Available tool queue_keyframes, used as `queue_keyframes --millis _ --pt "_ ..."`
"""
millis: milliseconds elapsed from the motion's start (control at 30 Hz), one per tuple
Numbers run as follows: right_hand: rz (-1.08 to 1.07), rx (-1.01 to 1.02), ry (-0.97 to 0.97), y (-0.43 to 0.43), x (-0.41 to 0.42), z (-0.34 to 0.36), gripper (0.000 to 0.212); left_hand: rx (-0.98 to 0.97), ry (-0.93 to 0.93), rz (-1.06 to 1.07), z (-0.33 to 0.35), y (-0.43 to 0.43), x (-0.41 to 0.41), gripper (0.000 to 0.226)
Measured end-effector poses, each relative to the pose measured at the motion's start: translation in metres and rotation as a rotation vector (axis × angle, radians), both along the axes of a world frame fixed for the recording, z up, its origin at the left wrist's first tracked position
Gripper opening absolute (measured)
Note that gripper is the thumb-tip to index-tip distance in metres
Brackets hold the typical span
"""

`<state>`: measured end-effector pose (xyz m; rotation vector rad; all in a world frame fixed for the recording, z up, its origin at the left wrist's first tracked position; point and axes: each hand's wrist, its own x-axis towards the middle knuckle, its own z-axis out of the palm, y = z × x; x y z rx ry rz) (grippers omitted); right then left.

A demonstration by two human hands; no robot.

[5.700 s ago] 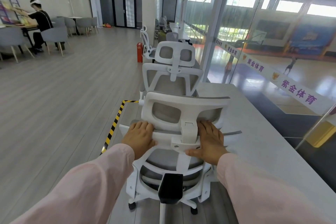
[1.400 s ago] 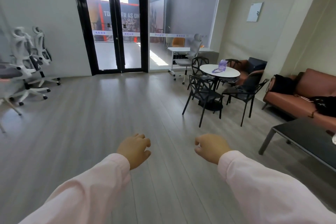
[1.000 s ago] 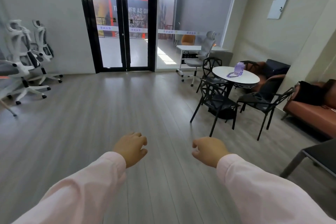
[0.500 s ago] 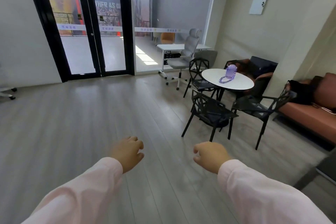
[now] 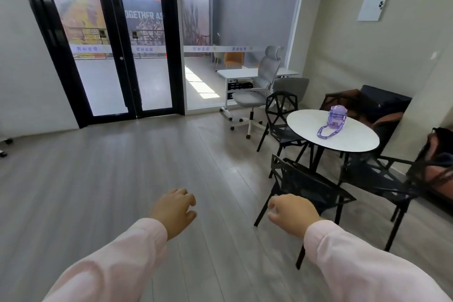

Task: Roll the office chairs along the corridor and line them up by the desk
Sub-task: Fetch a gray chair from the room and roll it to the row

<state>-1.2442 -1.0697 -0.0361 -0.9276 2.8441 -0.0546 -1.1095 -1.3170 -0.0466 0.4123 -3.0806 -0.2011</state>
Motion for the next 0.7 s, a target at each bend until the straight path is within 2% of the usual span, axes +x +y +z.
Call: queue_keyframes --millis 333,700 --pt "0.05 0.031 -0.029 -0.137 -0.215 -0.003 0.034 0.061 -0.017 0.087 -0.012 -0.142 -0.182 0.032" --pt "-0.037 -0.006 -0.008 -0.32 -0.435 0.003 0.036 0.048 0.043 -0.009 0.011 -0.328 -0.435 0.038"
